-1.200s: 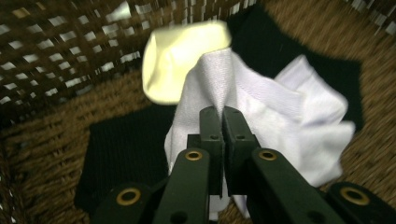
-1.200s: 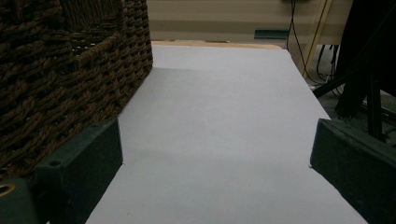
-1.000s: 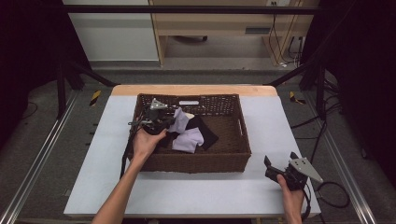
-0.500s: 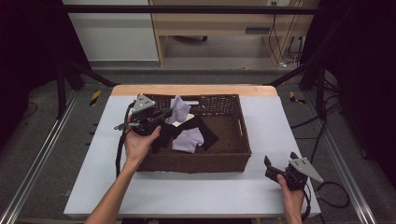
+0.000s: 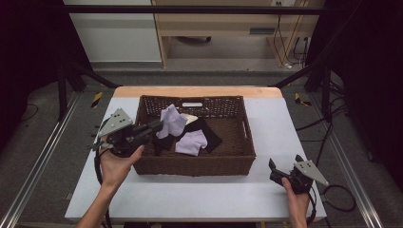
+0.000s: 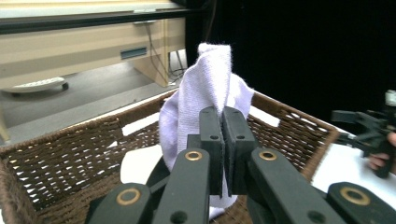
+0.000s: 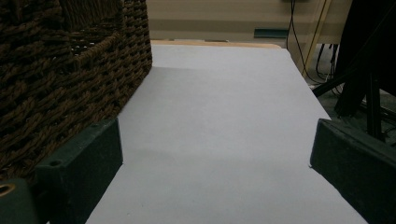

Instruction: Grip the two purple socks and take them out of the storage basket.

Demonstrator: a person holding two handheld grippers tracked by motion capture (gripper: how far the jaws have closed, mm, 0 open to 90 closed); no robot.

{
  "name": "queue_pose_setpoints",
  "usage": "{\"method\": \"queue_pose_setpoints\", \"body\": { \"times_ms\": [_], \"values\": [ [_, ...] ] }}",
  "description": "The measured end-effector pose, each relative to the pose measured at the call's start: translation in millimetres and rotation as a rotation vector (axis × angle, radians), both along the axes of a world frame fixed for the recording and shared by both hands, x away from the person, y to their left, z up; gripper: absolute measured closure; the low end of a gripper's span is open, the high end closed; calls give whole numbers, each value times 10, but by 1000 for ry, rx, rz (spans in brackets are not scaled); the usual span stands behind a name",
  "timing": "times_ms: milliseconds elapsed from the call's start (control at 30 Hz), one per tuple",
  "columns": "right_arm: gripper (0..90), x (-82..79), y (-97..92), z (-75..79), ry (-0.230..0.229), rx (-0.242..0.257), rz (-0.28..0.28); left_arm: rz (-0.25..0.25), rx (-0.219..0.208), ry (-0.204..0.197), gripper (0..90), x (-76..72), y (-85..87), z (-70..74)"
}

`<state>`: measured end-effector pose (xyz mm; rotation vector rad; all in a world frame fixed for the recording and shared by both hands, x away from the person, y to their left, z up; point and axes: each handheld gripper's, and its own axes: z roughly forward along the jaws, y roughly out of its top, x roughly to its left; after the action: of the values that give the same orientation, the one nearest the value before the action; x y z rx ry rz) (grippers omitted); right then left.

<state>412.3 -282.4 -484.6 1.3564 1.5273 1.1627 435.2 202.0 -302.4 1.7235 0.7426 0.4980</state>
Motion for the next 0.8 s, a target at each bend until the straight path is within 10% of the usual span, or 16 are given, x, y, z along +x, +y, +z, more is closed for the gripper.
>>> {"method": "queue_pose_setpoints", "body": {
  "times_ms": [633, 800],
  "values": [
    [28, -6, 5, -1, -5, -2, -6, -115, 24, -18, 871, -803, 130, -213],
    [28, -9, 9, -1, -7, -7, -10, -150, 91, 59, 870, -867, 45, -495]
  ]
}}
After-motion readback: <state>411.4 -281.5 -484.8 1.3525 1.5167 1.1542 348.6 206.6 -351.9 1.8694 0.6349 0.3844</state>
